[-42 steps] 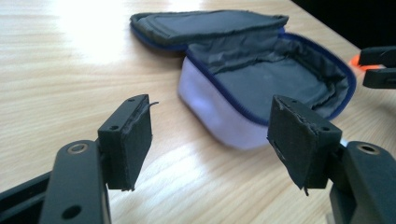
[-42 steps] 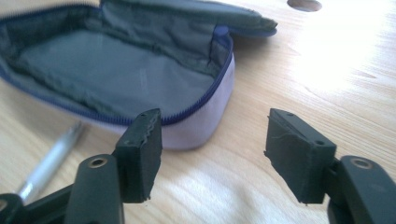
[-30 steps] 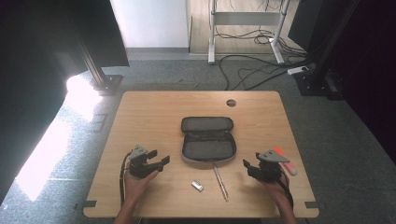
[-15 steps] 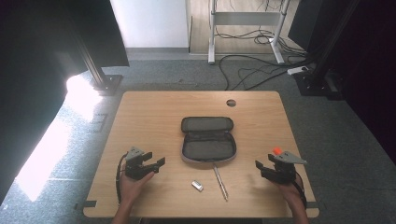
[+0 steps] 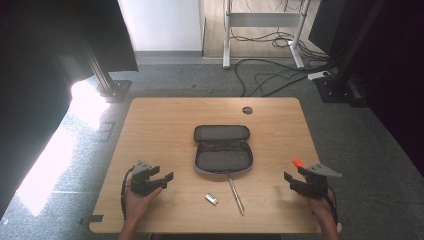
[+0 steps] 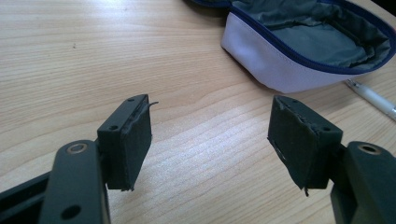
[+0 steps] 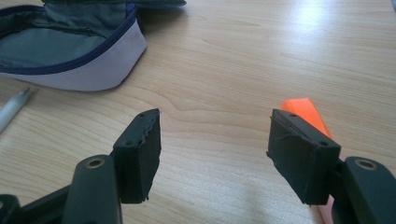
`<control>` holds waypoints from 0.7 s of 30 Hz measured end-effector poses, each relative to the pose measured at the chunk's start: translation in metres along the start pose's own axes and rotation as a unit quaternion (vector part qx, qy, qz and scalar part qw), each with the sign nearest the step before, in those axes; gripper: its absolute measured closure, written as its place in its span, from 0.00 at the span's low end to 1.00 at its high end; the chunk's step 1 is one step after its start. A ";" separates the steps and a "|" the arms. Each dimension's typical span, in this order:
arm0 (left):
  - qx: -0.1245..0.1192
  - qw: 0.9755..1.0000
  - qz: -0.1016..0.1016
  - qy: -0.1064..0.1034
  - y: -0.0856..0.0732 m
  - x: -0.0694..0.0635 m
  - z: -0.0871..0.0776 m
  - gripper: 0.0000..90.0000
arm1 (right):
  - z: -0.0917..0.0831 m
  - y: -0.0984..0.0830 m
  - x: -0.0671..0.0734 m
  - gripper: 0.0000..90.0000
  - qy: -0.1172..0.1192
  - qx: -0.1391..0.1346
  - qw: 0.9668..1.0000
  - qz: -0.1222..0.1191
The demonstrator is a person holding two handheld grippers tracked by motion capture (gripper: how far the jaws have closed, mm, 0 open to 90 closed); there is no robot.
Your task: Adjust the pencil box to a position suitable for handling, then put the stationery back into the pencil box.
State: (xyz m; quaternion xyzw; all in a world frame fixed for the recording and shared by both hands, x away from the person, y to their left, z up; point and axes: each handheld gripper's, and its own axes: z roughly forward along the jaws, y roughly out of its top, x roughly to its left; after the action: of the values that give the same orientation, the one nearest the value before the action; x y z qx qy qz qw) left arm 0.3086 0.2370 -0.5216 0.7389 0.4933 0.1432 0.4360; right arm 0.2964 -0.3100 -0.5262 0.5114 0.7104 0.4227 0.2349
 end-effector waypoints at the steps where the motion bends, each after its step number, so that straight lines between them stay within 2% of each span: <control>1: 0.001 1.000 0.002 -0.002 0.000 0.000 0.000 0.34 | 0.000 0.000 0.000 0.38 0.000 0.000 1.000 0.000; 8: 0.006 1.000 0.012 -0.006 0.001 -0.003 0.005 0.34 | -0.002 0.000 -0.004 0.38 -0.005 -0.004 1.000 0.003; 21: 0.008 1.000 0.010 -0.006 -0.002 0.000 0.008 0.35 | -0.010 -0.005 -0.022 0.40 -0.035 0.003 0.999 0.012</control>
State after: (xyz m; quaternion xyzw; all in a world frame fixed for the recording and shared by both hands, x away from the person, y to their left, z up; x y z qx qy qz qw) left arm 0.3126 0.2331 -0.5281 0.7479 0.4846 0.1388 0.4319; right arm 0.2939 -0.3345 -0.5274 0.5352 0.6964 0.4056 0.2531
